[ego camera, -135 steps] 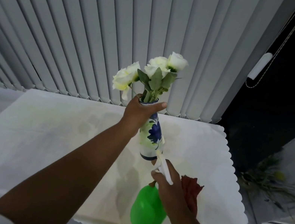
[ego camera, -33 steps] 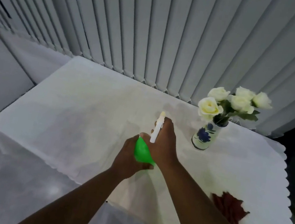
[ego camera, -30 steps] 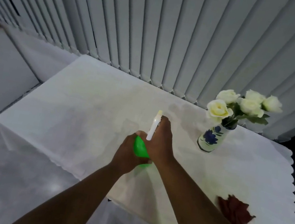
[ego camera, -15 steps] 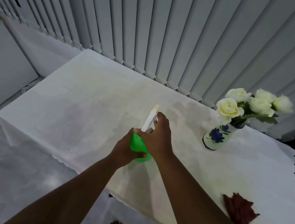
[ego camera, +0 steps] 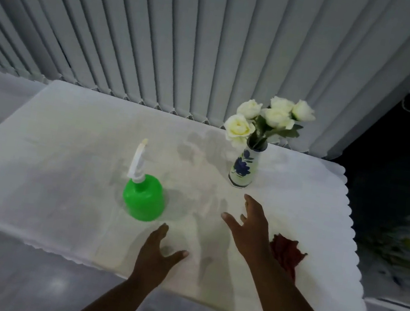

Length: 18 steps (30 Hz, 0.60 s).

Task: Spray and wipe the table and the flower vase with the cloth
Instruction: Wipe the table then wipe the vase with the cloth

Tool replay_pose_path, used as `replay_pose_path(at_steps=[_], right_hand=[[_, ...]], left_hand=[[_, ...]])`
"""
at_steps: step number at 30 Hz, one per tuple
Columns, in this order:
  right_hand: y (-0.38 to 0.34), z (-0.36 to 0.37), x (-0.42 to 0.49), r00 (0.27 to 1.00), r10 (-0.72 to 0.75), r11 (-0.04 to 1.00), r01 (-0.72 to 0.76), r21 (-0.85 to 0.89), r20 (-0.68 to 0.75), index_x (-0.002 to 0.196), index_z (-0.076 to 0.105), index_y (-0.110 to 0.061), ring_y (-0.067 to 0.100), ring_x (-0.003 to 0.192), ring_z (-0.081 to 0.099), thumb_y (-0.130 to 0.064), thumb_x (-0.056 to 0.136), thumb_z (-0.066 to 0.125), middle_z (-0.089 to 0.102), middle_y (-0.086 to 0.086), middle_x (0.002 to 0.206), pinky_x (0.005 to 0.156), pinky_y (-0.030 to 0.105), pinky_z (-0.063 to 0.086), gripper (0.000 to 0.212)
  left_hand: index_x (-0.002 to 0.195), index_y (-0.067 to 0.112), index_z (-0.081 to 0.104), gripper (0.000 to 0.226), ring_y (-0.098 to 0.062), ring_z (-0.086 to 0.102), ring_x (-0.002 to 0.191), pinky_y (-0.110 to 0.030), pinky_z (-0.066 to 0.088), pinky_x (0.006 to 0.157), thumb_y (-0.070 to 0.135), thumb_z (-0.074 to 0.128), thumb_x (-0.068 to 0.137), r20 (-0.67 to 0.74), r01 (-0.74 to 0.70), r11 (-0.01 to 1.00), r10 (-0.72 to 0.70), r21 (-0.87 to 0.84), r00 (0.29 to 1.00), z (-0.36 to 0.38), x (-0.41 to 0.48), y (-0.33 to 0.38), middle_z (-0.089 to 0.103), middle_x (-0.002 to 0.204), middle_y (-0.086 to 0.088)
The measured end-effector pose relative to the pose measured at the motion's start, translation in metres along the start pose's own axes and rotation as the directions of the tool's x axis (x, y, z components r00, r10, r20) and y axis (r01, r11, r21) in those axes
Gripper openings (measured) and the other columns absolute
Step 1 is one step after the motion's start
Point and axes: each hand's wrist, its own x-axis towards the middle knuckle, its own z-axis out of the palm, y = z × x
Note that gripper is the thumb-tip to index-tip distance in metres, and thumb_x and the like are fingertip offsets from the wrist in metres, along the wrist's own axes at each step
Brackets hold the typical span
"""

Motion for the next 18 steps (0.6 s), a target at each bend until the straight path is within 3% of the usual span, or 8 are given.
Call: replay_pose_path(at_steps=[3,6,10,15,18], right_hand=[[0.038,-0.037,-0.014,0.997,0.027,0.977,-0.041,-0.208,-0.069,0.148,0.043,-0.012,0.028,0.129,0.057,-0.046,0.090,0.070,0.045,0.008,0.152,0.106,0.051,0.049,0.072],[0.074,-0.062,-0.028,0.994,0.038,0.932,-0.073,-0.355,-0.105,0.142,0.049,-0.007,0.032,0.134,0.051,-0.035,0.094,0.068,0.049,0.013,0.148,0.110,0.046,0.046,0.059],[0.112,-0.071,-0.048,0.997,0.053,0.833,-0.073,-0.549,-0.053,0.151,0.042,-0.007,0.036,0.150,0.028,-0.030,0.094,0.065,0.037,0.018,0.159,0.120,0.045,0.032,0.065],[0.134,-0.065,-0.049,0.994,-0.102,0.798,0.053,-0.601,-0.047,0.131,0.065,-0.001,0.052,0.134,0.048,-0.014,0.079,0.083,0.055,0.028,0.142,0.103,0.059,0.050,0.057],[0.139,-0.066,-0.037,0.979,-0.183,0.826,0.105,-0.554,-0.087,0.122,0.071,0.002,0.052,0.129,0.053,0.003,0.075,0.083,0.062,0.027,0.134,0.102,0.061,0.049,0.049]], left_hand=[[0.142,0.016,0.042,0.094,-0.016,0.046,0.132,-0.036,0.039,0.109,0.042,0.086,0.063,0.093,-0.088,0.996,0.085,0.033,0.992,0.027,0.017,0.033,0.050,0.144,-0.001],[0.142,0.015,0.042,0.092,-0.018,0.045,0.134,-0.044,0.037,0.112,0.041,0.086,0.065,0.138,-0.150,0.988,0.143,0.041,0.980,0.052,0.040,0.067,0.049,0.145,-0.002],[0.144,0.016,0.038,0.094,-0.017,0.044,0.135,-0.043,0.036,0.113,0.046,0.082,0.067,0.185,-0.186,0.981,0.174,0.049,0.967,0.078,0.077,0.112,0.046,0.148,-0.003],[0.144,0.018,0.039,0.089,-0.021,0.046,0.133,-0.041,0.038,0.111,0.048,0.079,0.070,0.152,-0.219,0.976,0.214,0.017,0.965,0.104,0.127,0.173,0.045,0.149,-0.004],[0.135,0.023,0.049,0.074,-0.018,0.057,0.117,-0.023,0.048,0.093,0.043,0.079,0.071,0.135,-0.299,0.953,0.303,-0.044,0.943,0.110,0.154,0.209,0.061,0.129,0.007]])
